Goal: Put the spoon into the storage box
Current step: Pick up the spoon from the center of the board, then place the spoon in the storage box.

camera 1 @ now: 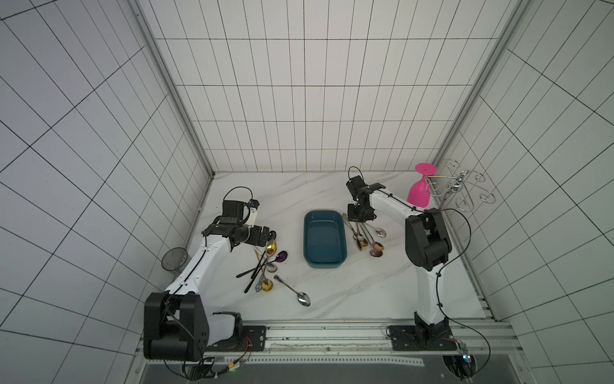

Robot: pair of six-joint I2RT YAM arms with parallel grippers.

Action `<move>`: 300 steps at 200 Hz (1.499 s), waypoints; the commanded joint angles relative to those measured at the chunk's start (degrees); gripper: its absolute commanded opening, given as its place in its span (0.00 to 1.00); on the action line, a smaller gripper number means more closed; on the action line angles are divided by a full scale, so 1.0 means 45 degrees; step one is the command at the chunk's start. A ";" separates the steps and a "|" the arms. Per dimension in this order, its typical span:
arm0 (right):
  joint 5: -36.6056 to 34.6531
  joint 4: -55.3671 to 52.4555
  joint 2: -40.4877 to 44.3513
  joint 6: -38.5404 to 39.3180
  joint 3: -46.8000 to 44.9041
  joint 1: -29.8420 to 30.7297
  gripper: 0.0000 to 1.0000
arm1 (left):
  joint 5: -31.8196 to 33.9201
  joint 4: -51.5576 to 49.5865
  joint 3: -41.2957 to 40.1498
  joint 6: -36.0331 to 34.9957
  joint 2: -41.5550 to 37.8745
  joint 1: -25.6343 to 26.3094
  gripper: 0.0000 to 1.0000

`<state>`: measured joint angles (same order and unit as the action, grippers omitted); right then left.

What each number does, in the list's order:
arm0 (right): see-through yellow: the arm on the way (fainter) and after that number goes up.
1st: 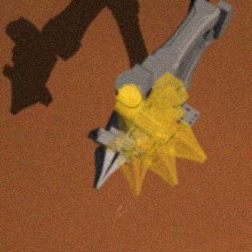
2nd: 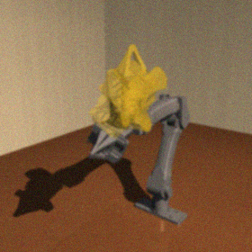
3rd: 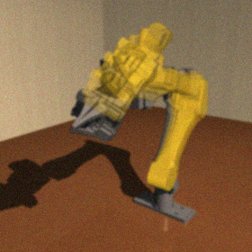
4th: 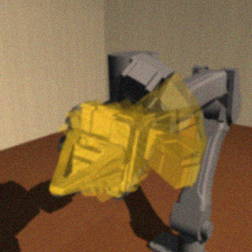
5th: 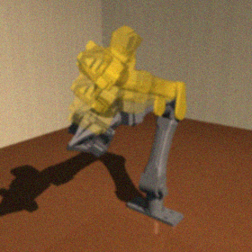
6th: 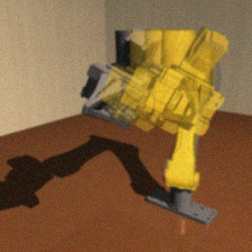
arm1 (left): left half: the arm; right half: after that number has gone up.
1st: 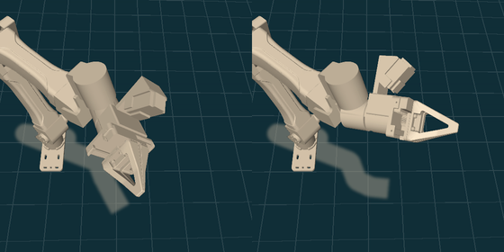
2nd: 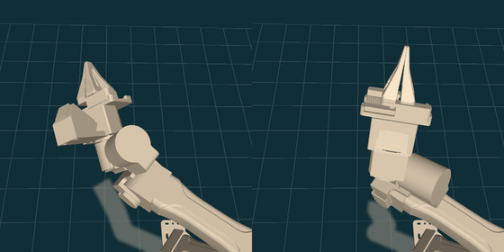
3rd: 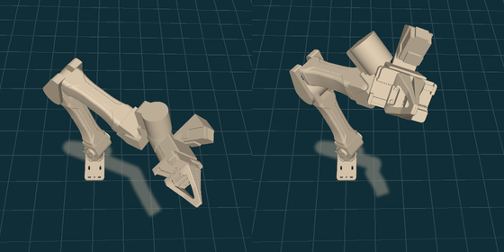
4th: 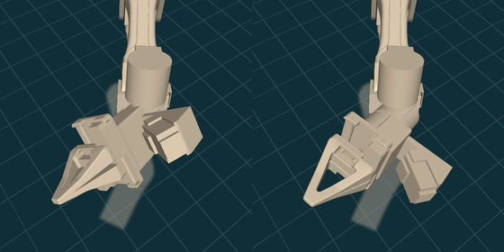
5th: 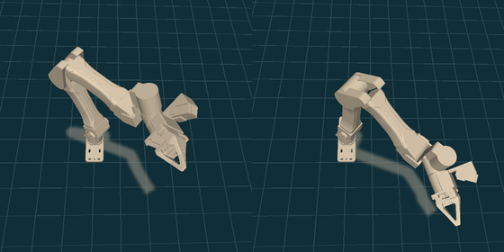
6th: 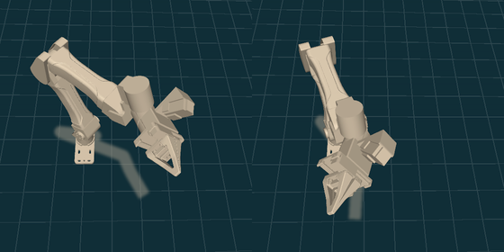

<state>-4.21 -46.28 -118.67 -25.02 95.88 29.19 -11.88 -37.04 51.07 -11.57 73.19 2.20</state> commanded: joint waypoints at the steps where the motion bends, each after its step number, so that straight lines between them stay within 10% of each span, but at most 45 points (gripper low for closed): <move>1: 0.0364 -0.0483 0.1113 -0.0221 -0.0254 -0.0140 0.00 | -0.0144 0.0368 -0.0069 -0.0046 -0.0141 0.0023 0.99; 125: 0.3294 0.1062 0.2663 -0.3181 -0.0864 0.1617 0.00 | -0.0100 0.0295 -0.0116 -0.0177 -0.0210 0.0020 0.99; 300: 0.4930 0.3258 -0.1206 -0.4035 0.0095 0.3379 0.00 | -0.0136 0.0422 -0.0257 -0.0250 -0.0303 0.0003 0.99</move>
<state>17.02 -31.22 -121.40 -45.10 93.23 43.79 -11.99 -36.80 50.48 -12.03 72.82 2.20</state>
